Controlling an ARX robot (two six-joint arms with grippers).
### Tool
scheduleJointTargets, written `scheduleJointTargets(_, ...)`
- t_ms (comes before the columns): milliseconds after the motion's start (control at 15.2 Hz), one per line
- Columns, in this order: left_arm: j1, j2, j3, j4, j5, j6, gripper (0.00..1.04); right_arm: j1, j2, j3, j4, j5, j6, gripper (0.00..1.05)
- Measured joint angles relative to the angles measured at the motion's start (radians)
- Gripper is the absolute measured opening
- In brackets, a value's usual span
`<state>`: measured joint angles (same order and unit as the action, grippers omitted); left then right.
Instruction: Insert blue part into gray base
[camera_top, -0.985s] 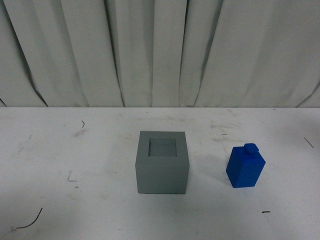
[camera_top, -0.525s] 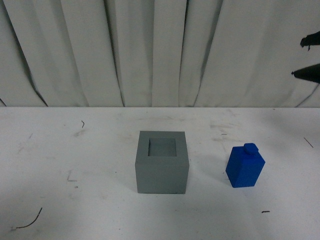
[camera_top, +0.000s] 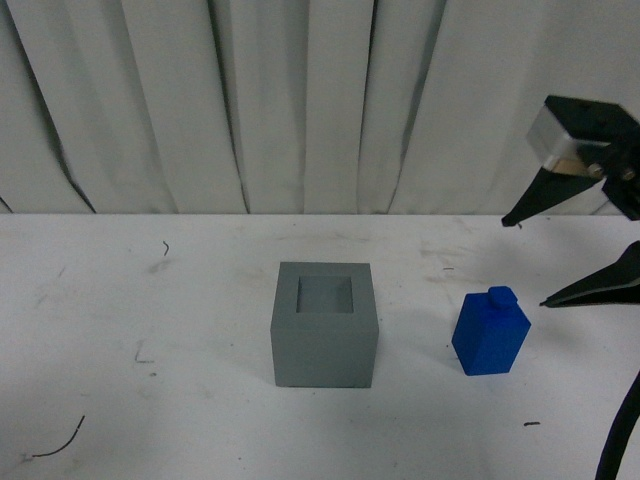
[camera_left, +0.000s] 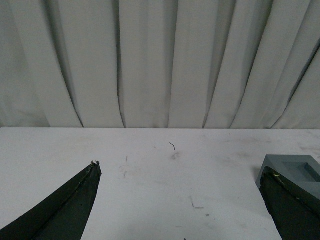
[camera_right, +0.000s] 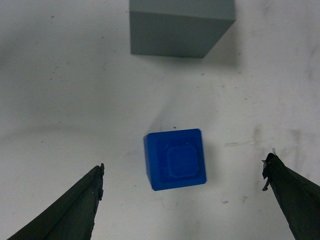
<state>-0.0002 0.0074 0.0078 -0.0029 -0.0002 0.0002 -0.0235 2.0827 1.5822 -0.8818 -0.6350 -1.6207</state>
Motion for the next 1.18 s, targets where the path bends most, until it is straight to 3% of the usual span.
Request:
scheduleJointTargets(394,0.0,0.0,0.0,0.0,0.0,0.0,0.98,0.058,0.146,0.136,-0.093,0.108,-0.051,0.98)
scheduleJointTargets(985,0.0,0.0,0.0,0.0,0.0,0.0,0.98,0.108,0.211,0.137,-0.013,0.201,0.127,0.98)
scheduleJointTargets(1182,0.0,0.0,0.0,0.0,0.0,0.0,0.98,0.108,0.213,0.127,-0.016,0.219,0.134,0.69)
